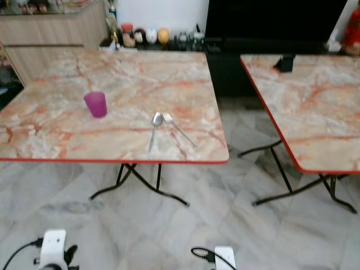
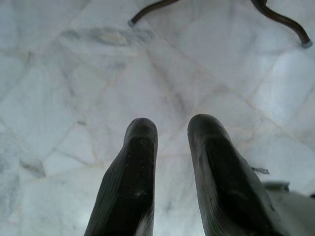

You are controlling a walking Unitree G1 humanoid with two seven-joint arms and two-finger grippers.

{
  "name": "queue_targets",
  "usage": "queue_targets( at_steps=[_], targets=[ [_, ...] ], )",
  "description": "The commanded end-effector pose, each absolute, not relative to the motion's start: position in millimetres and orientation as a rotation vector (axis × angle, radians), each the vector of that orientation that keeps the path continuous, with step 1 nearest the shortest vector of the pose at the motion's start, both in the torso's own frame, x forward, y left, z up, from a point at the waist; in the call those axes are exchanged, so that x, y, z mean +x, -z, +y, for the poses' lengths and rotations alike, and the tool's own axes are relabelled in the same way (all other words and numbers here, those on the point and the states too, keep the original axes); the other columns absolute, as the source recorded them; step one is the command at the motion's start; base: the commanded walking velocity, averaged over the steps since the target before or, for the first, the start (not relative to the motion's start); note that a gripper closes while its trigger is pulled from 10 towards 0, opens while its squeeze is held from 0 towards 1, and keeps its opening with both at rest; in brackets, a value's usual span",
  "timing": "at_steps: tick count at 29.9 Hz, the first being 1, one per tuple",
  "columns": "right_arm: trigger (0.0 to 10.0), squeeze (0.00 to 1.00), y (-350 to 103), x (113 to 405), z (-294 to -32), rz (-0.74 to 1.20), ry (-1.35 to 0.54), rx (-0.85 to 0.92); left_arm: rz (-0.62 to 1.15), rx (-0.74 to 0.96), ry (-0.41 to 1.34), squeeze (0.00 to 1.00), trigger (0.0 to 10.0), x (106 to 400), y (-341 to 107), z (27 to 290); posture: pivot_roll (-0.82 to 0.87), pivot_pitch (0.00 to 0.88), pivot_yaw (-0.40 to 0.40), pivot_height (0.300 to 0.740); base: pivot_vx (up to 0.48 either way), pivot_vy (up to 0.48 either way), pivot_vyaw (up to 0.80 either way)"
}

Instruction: Setting the table

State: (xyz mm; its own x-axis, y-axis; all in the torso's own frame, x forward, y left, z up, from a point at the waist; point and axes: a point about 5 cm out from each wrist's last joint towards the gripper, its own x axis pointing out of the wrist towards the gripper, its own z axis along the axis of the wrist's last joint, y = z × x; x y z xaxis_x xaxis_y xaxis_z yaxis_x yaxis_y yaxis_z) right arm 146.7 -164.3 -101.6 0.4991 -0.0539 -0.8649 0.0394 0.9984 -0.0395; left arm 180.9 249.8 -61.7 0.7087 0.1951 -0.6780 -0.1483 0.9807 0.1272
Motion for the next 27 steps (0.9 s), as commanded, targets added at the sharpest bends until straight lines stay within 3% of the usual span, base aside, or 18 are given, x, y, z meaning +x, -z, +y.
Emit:
queue_targets(
  at_steps=[1,27],
  targets=[
    [10.0,0.00,101.1,148.4,-163.2,1.042,0.065,-0.004,0.765,0.053,-0.201,0.00,10.0,183.2,61.3,253.2,0.03,0.000,0.008,0.740,0.000,0.000,0.00],
    [10.0,0.00,101.0,148.5,-163.1,1.039,0.070,0.000,0.824,0.045,-0.159,0.00,10.0,175.5,70.2,245.7,0.02,0.000,0.011,0.740,0.000,0.000,0.00]
  ],
)
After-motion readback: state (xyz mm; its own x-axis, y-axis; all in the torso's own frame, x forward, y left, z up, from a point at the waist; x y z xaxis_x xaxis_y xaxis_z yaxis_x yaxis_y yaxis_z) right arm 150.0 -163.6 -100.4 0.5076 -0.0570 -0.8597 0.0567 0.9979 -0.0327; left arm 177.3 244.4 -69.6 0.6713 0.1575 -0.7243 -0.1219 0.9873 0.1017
